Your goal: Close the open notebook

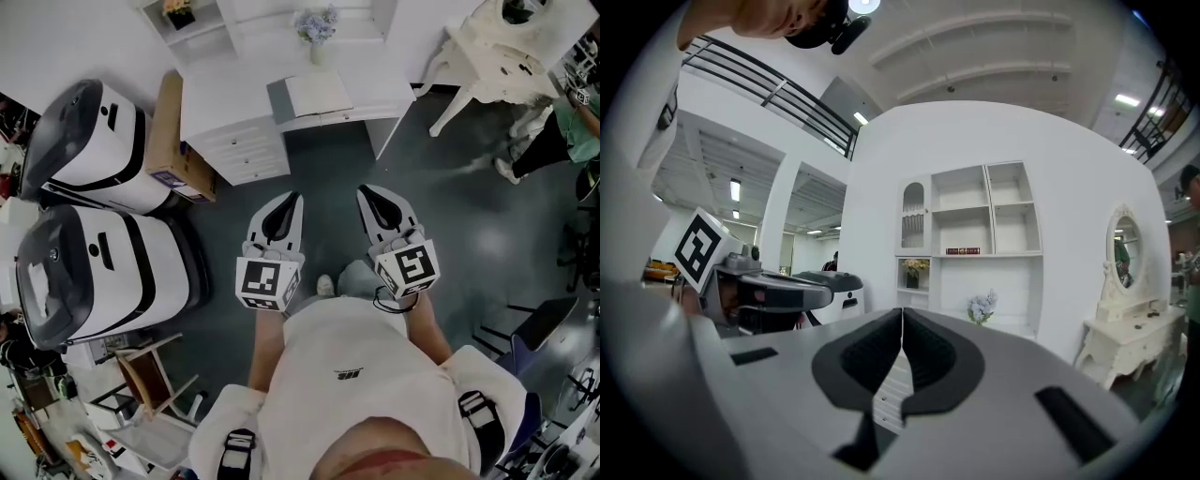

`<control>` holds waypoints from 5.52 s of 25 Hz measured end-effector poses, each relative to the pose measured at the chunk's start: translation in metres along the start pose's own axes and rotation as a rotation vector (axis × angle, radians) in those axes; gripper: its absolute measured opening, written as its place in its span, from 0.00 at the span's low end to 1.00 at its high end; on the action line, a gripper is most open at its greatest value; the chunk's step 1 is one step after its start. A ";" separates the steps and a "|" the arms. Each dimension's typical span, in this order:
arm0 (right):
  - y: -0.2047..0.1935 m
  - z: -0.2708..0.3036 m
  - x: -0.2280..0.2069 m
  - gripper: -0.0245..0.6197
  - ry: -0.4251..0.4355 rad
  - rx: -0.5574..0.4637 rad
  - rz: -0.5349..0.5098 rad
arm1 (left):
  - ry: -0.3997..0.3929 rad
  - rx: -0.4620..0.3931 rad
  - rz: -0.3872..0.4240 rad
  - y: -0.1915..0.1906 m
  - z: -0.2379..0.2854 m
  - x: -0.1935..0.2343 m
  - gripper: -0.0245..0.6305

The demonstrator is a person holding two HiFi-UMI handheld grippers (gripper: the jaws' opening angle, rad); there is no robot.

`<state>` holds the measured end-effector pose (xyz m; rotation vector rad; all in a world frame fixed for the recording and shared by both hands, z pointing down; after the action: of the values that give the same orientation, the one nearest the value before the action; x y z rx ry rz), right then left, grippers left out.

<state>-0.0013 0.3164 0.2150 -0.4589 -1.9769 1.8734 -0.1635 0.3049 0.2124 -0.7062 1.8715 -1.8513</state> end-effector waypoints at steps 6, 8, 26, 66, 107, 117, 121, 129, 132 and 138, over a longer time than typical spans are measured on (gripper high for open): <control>-0.009 0.014 -0.017 0.03 -0.011 0.015 0.008 | -0.004 0.009 -0.004 -0.006 0.021 0.009 0.04; -0.012 0.023 -0.022 0.03 -0.006 0.017 0.007 | 0.003 0.009 -0.001 -0.007 0.029 0.015 0.04; -0.022 0.135 -0.100 0.03 0.074 0.033 0.008 | 0.068 0.027 -0.013 -0.012 0.138 0.079 0.04; -0.122 0.271 -0.263 0.03 0.152 0.111 0.115 | 0.096 0.176 -0.048 -0.095 0.353 0.140 0.04; -0.292 0.395 -0.167 0.03 0.307 0.374 0.133 | 0.163 0.428 -0.241 -0.277 0.330 0.270 0.04; -0.323 0.405 -0.141 0.03 0.350 0.415 0.150 | 0.225 0.495 -0.299 -0.324 0.315 0.292 0.04; -0.331 0.406 -0.133 0.03 0.349 0.419 0.161 | 0.243 0.518 -0.320 -0.343 0.312 0.299 0.04; -0.344 0.402 -0.130 0.03 0.337 0.441 0.180 | 0.245 0.547 -0.380 -0.373 0.308 0.306 0.04; -0.346 0.400 -0.130 0.03 0.329 0.448 0.198 | 0.238 0.534 -0.431 -0.377 0.308 0.308 0.04; -0.349 0.399 -0.130 0.03 0.318 0.455 0.211 | 0.196 0.527 -0.516 -0.387 0.310 0.309 0.04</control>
<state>-0.0729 -0.1159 0.5405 -0.7900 -1.2908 2.1384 -0.1906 -0.1246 0.6071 -0.8896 1.2630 -2.6769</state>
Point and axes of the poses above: the fingertips, and each gripper's own axes: z forward along the fingers, x to its left, y out of its top, the point moved 5 cm from there along -z, backward along the fingers, and after that the axes turned 9 degrees about -x, right-handed, at the moved point
